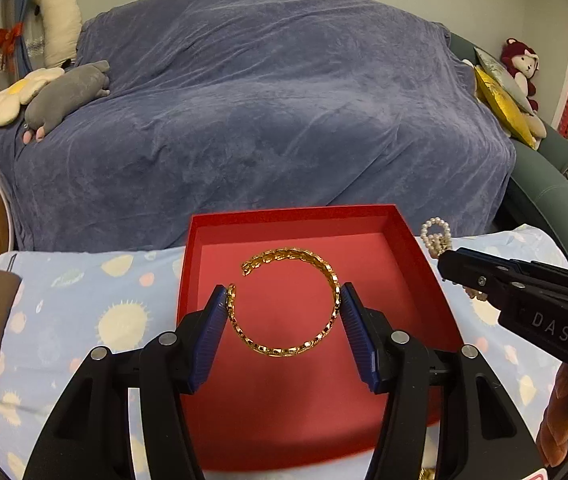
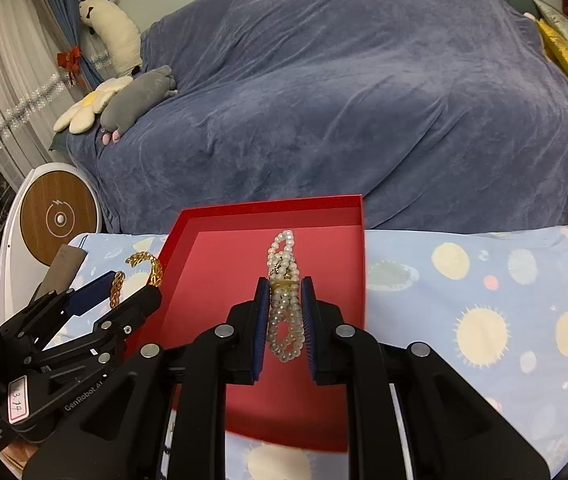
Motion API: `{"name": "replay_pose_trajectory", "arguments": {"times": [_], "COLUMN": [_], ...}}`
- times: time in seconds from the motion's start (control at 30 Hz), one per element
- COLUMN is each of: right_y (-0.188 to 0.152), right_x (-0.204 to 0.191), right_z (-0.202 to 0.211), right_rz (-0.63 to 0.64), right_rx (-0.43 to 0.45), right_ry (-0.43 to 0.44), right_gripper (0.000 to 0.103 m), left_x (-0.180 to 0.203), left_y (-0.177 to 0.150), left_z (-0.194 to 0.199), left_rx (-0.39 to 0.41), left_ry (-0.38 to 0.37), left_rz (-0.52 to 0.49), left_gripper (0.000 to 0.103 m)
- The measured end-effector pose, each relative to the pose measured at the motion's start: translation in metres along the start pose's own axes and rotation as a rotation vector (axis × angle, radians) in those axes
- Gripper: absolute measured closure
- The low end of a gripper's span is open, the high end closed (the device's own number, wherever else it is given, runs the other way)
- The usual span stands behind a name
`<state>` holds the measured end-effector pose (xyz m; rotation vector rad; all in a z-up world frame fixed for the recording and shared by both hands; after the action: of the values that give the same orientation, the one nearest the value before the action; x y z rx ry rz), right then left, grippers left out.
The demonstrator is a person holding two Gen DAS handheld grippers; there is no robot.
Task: Organize jewelry
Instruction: 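Carry the bangle and pearl bracelet into the red box and open both tools, then move the right tool to the gold watch and grasp it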
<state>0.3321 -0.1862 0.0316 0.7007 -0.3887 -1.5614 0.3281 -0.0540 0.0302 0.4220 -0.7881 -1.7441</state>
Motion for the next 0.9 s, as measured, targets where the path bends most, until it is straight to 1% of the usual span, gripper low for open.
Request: {"name": "replay_pose_trajectory", "arguments": {"times": [0.03, 0.13, 0.17, 0.23, 0.27, 0.33, 0.37, 0.4, 0.43, 0.53, 0.63, 0.7, 0.83, 0.9], "right_y": [0.004, 0.008, 0.01, 0.009, 0.008, 0.008, 0.008, 0.008, 0.009, 0.004, -0.005, -0.018, -0.05, -0.07], "right_x": [0.002, 0.006, 0.006, 0.007, 0.007, 0.007, 0.007, 0.007, 0.007, 0.01, 0.013, 0.012, 0.014, 0.015], "right_z": [-0.012, -0.047, -0.056, -0.07, -0.074, -0.078, -0.078, -0.076, -0.07, -0.047, -0.013, 0.016, 0.071, 0.093], "right_rz": [0.0, -0.009, -0.005, 0.016, 0.031, 0.047, 0.051, 0.055, 0.056, 0.049, 0.048, 0.048, 0.016, 0.004], "right_rx": [-0.012, -0.072, -0.09, -0.108, -0.114, -0.108, -0.1, -0.086, -0.066, -0.028, 0.004, 0.018, 0.046, 0.056], "right_ry": [-0.015, -0.019, -0.023, -0.045, -0.052, -0.076, -0.083, -0.091, -0.097, -0.081, -0.059, -0.037, 0.004, 0.012], "right_gripper": [0.088, 0.088, 0.087, 0.087, 0.085, 0.085, 0.078, 0.074, 0.068, 0.064, 0.057, 0.054, 0.048, 0.045], "left_x": [-0.002, -0.01, -0.013, -0.018, -0.018, -0.019, -0.02, -0.021, -0.022, -0.027, -0.03, -0.031, -0.035, -0.033], "left_y": [0.004, 0.011, 0.012, 0.011, 0.011, 0.008, 0.007, 0.007, 0.007, 0.01, 0.011, 0.009, -0.013, -0.031], "left_z": [-0.012, -0.042, -0.052, -0.067, -0.072, -0.082, -0.086, -0.087, -0.086, -0.07, -0.036, -0.008, 0.054, 0.077], "left_rx": [-0.011, -0.047, -0.062, -0.085, -0.091, -0.116, -0.126, -0.126, -0.12, -0.081, -0.038, -0.011, 0.043, 0.036], "left_ry": [0.011, 0.022, 0.013, 0.021, 0.019, 0.029, 0.038, 0.05, 0.063, 0.066, 0.029, 0.027, 0.059, 0.08], "left_rz": [-0.005, 0.012, 0.022, 0.044, 0.045, 0.041, 0.038, 0.037, 0.04, 0.059, 0.086, 0.093, 0.083, 0.067], "left_gripper": [0.049, 0.049, 0.049, 0.048, 0.048, 0.047, 0.047, 0.046, 0.041, 0.039, 0.039, 0.038, 0.034, 0.033]}}
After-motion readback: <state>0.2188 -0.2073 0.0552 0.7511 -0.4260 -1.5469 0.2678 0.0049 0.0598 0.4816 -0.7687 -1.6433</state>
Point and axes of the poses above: each gripper's, at about its wrist camera, not at the fingertips, and z roughly against the way its jaws point, x to its right, y to its top, the point moved 7 cm from there along -z, roughly the way its jaws point, and after that the axes turned 5 degrees about -y, right-handed, at the moved point
